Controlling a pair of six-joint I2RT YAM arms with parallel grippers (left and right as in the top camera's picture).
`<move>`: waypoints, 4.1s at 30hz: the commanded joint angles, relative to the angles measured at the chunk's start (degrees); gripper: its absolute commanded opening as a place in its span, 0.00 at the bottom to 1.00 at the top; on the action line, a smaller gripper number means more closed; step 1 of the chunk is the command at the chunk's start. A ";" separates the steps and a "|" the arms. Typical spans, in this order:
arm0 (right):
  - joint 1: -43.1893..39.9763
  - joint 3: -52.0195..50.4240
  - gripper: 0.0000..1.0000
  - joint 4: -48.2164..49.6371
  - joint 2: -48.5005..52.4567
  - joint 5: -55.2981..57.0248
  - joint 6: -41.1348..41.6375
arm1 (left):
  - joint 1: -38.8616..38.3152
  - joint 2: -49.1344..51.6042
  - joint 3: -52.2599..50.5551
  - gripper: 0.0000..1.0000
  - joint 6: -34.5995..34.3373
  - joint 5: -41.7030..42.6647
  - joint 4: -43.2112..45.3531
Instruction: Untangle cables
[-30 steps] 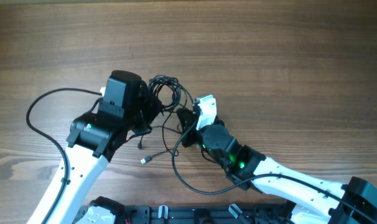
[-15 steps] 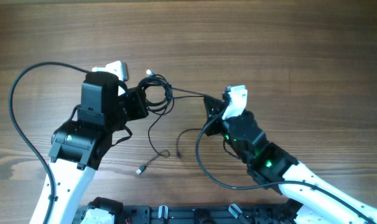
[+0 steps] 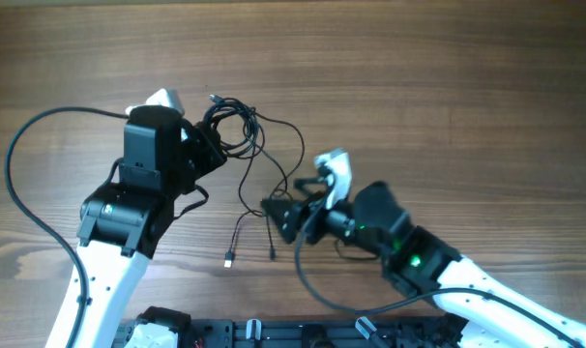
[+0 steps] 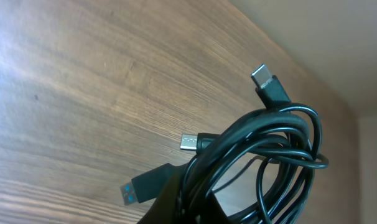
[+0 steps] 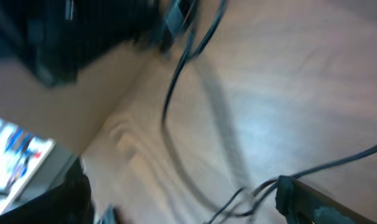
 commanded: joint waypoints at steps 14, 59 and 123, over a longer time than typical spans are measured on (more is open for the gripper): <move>4.52 0.17 0.15 22.40 20.44 5.62 1.07 | -6.12 0.90 0.17 0.04 -21.31 -4.04 0.42; -0.59 0.17 0.82 -7.91 -9.27 27.76 -7.74 | -6.08 0.90 0.15 0.04 29.29 22.49 -4.55; -45.90 0.17 1.00 -13.14 -2.95 0.59 -13.68 | -6.08 0.90 0.15 0.04 39.56 31.95 -8.26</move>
